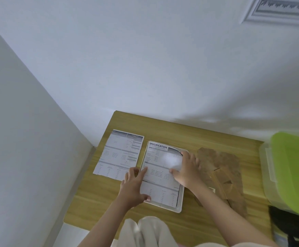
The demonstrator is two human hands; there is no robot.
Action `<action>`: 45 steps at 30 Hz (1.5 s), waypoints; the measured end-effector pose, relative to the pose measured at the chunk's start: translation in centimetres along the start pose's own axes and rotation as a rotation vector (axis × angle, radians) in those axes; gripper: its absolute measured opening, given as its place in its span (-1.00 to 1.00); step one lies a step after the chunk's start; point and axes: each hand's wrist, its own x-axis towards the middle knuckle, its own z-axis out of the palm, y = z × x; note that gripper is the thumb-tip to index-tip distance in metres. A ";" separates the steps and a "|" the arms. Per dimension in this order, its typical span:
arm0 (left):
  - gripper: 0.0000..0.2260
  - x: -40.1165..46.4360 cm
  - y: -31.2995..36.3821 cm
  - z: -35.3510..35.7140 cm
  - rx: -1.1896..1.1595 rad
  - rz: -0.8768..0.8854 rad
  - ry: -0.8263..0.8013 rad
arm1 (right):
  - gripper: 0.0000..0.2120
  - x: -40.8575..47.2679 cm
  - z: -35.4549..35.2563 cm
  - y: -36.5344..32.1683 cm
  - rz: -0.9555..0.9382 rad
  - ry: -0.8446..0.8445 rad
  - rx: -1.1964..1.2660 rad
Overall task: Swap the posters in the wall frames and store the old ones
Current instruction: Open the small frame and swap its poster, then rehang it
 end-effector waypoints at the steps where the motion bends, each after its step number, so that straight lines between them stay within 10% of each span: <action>1: -0.07 0.0 0.0 0.0 -0.004 0.000 0.000 | -0.35 -0.5 0.2 0.1 -0.007 0.013 0.115; 26: -0.22 0.0 0.8 -3.0 -0.293 0.236 -0.069 | -0.56 -10.9 2.8 -2.2 0.322 0.502 0.911; 45: -0.58 -7.1 20.3 10.0 -0.583 0.256 -0.287 | -0.69 -22.6 -2.1 21.5 0.512 0.597 0.830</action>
